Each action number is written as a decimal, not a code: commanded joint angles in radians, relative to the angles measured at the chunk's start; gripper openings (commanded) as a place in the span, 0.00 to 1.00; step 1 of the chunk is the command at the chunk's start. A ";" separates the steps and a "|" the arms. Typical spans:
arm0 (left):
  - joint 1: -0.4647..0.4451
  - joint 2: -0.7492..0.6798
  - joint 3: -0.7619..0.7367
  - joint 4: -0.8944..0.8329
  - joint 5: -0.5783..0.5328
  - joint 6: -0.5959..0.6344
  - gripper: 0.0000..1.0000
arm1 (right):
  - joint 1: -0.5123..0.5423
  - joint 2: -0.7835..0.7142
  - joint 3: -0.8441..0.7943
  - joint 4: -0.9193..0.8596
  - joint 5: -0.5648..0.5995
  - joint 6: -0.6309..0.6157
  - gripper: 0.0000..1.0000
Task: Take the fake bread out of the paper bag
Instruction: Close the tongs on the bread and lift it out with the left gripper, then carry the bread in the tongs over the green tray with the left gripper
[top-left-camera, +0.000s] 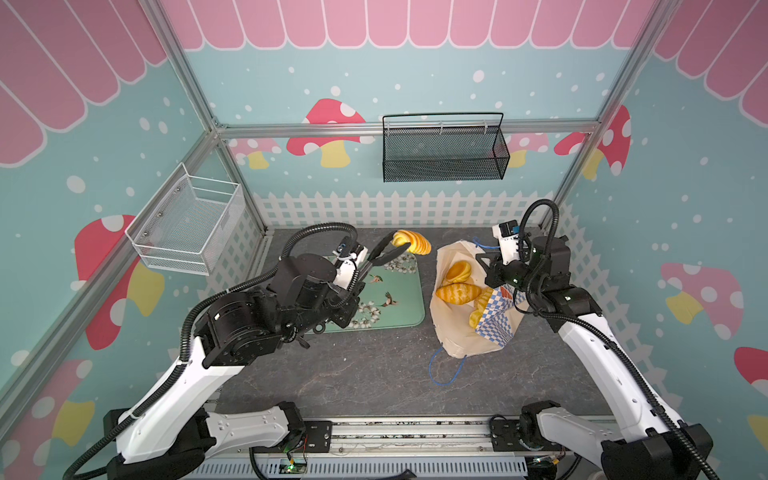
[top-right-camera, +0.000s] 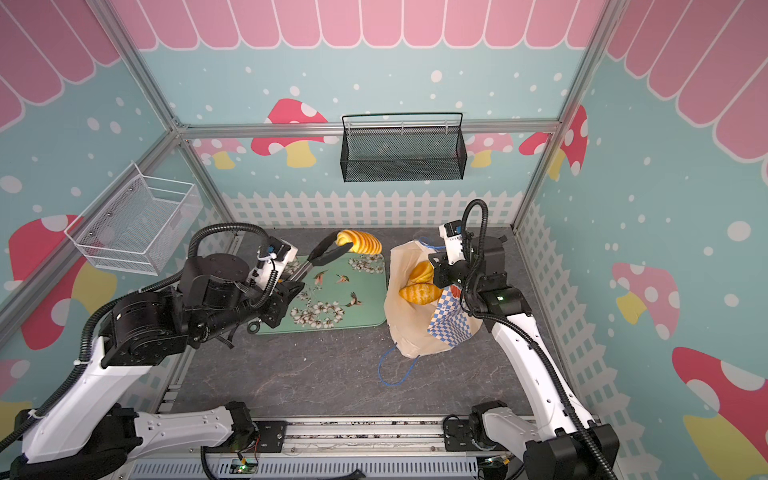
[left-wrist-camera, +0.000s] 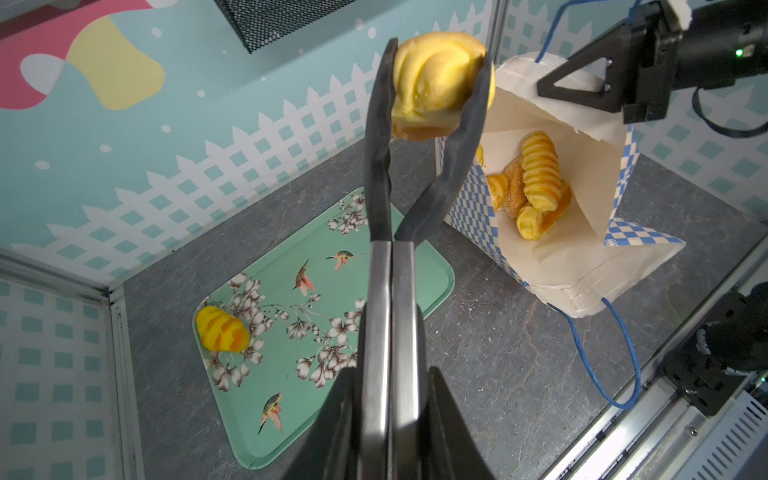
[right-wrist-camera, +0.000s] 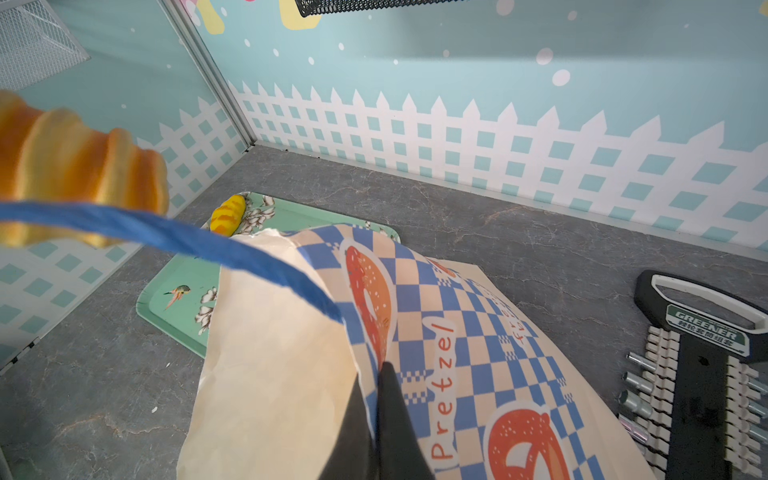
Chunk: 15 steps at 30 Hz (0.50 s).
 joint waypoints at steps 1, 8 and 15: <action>0.102 -0.011 -0.036 0.021 0.089 -0.033 0.00 | 0.005 0.012 0.026 0.007 -0.004 -0.001 0.00; 0.406 0.008 -0.206 0.115 0.340 -0.051 0.00 | 0.004 0.009 0.016 0.009 -0.007 -0.008 0.00; 0.619 0.089 -0.374 0.259 0.467 -0.036 0.00 | 0.004 0.012 0.006 0.011 -0.013 -0.015 0.00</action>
